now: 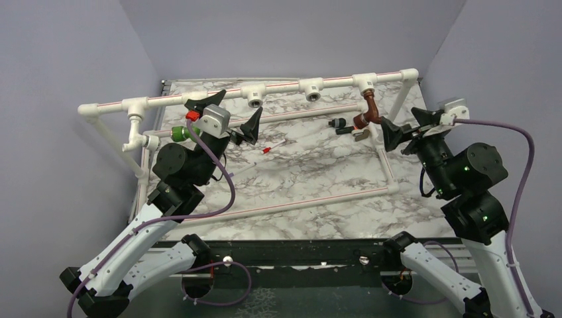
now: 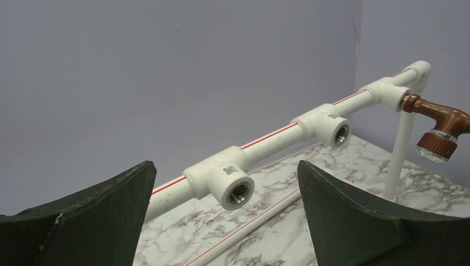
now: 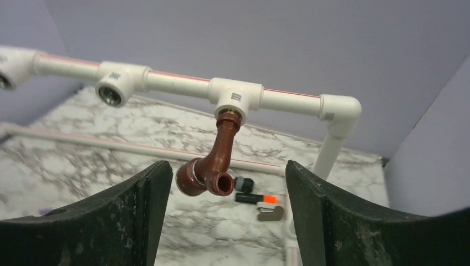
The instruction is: Install the water faucets
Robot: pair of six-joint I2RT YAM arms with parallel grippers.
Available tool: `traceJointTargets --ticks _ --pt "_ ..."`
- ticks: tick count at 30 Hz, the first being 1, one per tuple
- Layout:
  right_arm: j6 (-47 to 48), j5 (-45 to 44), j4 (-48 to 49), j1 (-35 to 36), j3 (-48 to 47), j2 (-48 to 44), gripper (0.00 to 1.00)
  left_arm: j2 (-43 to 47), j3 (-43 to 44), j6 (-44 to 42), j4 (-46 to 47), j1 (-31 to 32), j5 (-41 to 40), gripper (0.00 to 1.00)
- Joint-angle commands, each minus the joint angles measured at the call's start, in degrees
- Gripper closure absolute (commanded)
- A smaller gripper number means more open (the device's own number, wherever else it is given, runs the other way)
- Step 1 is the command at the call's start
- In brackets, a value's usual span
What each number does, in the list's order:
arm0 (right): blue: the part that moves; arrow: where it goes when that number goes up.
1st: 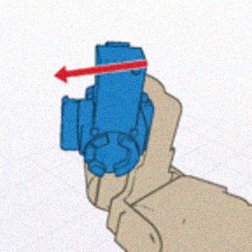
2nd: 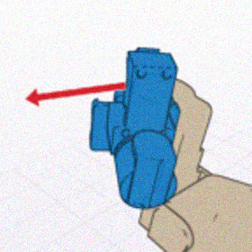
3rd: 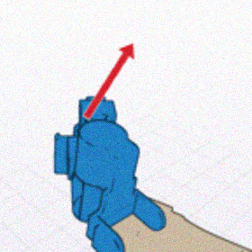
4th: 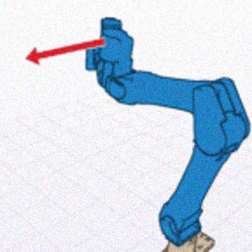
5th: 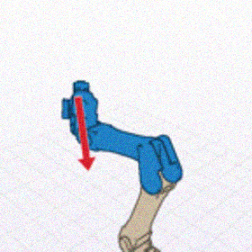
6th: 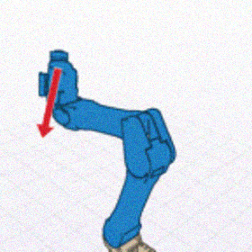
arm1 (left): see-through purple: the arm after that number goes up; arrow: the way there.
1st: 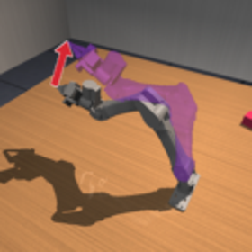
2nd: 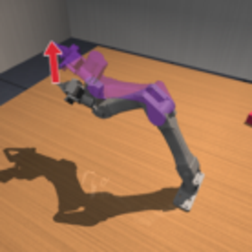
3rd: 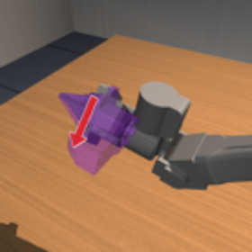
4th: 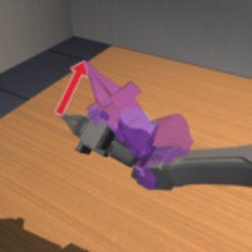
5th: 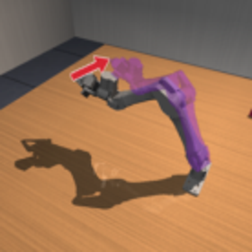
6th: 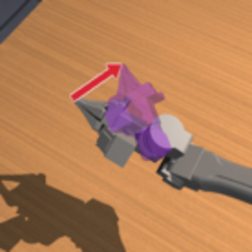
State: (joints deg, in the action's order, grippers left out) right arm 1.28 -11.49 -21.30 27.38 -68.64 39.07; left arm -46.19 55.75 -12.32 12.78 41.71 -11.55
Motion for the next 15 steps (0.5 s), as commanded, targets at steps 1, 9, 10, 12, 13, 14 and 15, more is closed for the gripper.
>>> traceJointTargets --ticks 1,9,10,12,13,14,15 --pt "27.12 11.99 -8.45 0.13 -2.33 0.68 0.2 0.15 -0.42 -0.6 1.46 0.2 -1.15 0.01" --pt "50.04 17.34 -18.85 0.13 -6.5 1.76 0.18 0.12 -0.46 -0.77 1.46 0.18 -1.27 0.01" --pt "51.67 16.75 -20.34 0.12 -7.22 2.39 0.17 0.14 -0.46 -0.78 1.46 0.18 -1.28 0.01" --pt "55.29 15.16 -23.25 0.11 -8.87 4.04 0.16 0.18 -0.46 -0.77 1.46 0.16 -1.28 0.01" --pt "56.96 14.31 -25.08 0.05 -9.82 4.98 0.16 0.15 -0.46 -0.78 1.46 0.16 -1.28 0.01" --pt "58.46 13.31 -26.53 0.1 -10.56 5.98 0.16 0.2 -0.46 -0.81 1.53 0.2 -1.32 0.01" --pt "59.97 12.16 -27.54 0.13 -10.78 6.96 0.16 0.15 -0.46 -0.79 1.55 0.15 -1.36 0.01"
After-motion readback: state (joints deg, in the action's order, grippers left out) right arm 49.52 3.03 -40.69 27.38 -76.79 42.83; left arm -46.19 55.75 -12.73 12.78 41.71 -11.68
